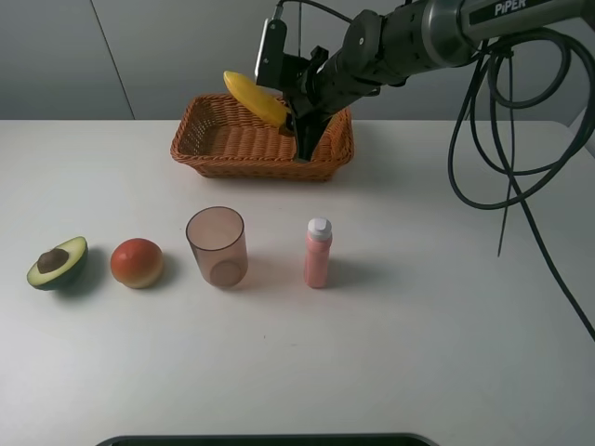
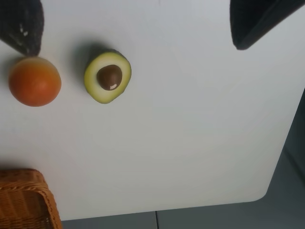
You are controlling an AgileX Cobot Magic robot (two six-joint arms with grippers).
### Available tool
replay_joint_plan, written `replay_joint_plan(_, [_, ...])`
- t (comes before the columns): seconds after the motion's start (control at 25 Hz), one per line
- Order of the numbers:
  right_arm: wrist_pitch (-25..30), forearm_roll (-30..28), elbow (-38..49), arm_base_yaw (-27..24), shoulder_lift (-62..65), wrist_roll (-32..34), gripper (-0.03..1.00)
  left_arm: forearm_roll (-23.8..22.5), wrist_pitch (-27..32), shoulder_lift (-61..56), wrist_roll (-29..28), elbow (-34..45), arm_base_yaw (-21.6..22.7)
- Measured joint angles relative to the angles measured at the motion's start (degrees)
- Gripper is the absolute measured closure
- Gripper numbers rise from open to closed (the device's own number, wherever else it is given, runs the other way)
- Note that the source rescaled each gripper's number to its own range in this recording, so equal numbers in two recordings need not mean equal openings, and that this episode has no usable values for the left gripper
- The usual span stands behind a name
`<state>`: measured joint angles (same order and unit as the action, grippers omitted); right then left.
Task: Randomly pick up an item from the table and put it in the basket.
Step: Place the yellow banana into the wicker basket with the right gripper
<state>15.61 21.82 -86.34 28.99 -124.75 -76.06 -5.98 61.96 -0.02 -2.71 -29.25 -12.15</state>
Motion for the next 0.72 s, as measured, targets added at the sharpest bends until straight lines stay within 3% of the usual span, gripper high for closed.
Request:
replay_joint_plan(0.08, [-0.51,1.52,0.0,0.0,0.0,0.14,0.96,0.0,0.0,0.0,0.0,0.0,0.0])
replay_joint_plan(0.12, [-0.78,2.37,0.0,0.0,0.0,0.14,0.84,0.0,0.0,0.0,0.0,0.0,0.0])
replay_joint_plan(0.16, [-0.91,3.0,0.0,0.0,0.0,0.26,0.64,0.0,0.0,0.0,0.0,0.0,0.0])
replay_joint_plan(0.2, [-1.15,3.39,0.0,0.0,0.0,0.26,0.33,0.0,0.0,0.0,0.0,0.0,0.0])
replay_joint_plan(0.24, [-1.29,3.62,0.0,0.0,0.0,0.12,0.15,0.0,0.0,0.0,0.0,0.0,0.0])
replay_joint_plan(0.28, [-1.29,3.74,0.0,0.0,0.0,-0.21,0.05,0.0,0.0,0.0,0.0,0.0,0.0])
replay_joint_plan(0.4, [-1.29,4.21,0.0,0.0,0.0,-0.73,-0.02,0.0,0.0,0.0,0.0,0.0,0.0])
replay_joint_plan(0.72, [0.62,4.21,0.0,0.0,6.16,-0.36,-0.03,0.0,0.0,0.0,0.0,0.0,0.0])
